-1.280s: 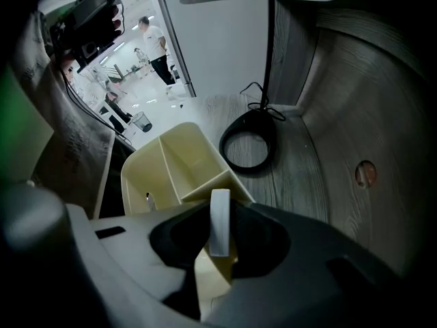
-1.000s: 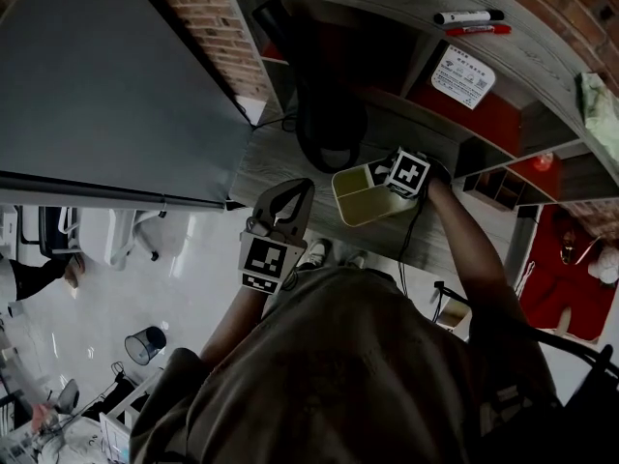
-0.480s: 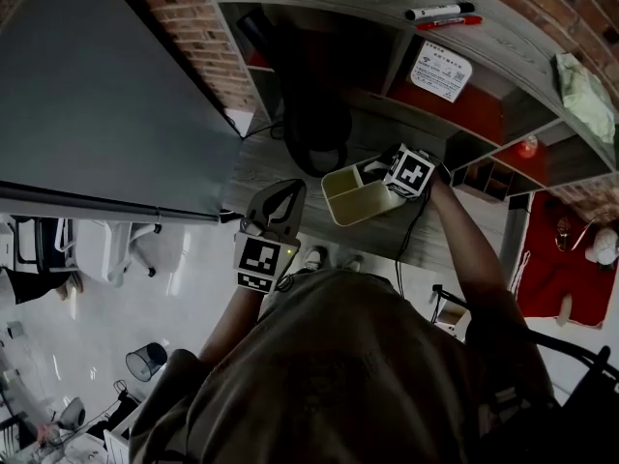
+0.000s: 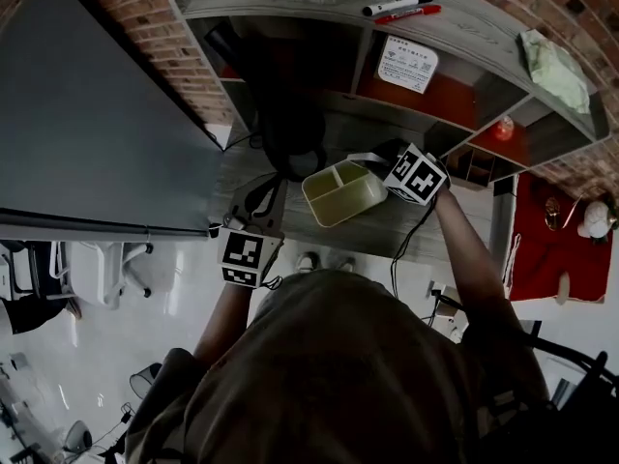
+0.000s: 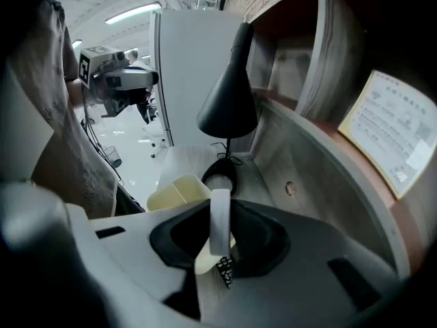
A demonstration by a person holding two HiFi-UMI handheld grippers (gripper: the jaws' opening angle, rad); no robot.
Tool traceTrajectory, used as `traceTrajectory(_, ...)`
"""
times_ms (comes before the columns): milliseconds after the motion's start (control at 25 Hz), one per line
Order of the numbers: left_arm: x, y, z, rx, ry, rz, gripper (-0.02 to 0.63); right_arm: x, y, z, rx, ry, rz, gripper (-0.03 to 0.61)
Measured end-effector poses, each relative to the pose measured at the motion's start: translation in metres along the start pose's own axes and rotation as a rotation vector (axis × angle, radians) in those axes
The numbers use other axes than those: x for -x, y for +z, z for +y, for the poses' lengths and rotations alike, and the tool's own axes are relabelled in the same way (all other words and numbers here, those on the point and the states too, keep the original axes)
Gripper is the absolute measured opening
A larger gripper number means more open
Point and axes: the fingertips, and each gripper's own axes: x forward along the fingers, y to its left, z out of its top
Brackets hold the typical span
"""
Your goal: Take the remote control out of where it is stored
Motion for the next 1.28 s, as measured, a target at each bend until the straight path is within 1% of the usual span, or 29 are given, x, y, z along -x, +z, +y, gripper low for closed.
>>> traceTrajectory(320, -0.020, 0.017, -0.010, -0.032, -0.045, -0.021, 0.011, 0.062, 0.025, 0.000, -0.064, -0.109, -0.220, 0.081)
traceTrajectory(520, -0.028, 0.020, -0.015, -0.051, -0.069, -0.022, 0.011, 0.099, 0.037, -0.001, -0.092, -0.209, -0.350, 0.081)
traceTrajectory(760, -0.036, 0.032, -0.015, -0.062, -0.081, -0.041, 0.011, 0.138, 0.040, -0.002, -0.124, -0.328, -0.486, 0.081)
traceTrajectory(960, -0.042, 0.041, -0.017, -0.081, -0.091, -0.054, 0.011, 0.178, 0.042, 0.003, -0.124, -0.420, -0.613, 0.081)
traceTrajectory(1040, -0.043, 0.044, -0.018, -0.081, -0.096, -0.057, 0.011, 0.194, 0.044, 0.008, -0.104, -0.460, -0.654, 0.081)
traceTrajectory(1280, -0.043, 0.058, -0.022, -0.086, -0.106, -0.094, 0.011, 0.231, 0.055, 0.027, -0.044, -0.505, -0.751, 0.081)
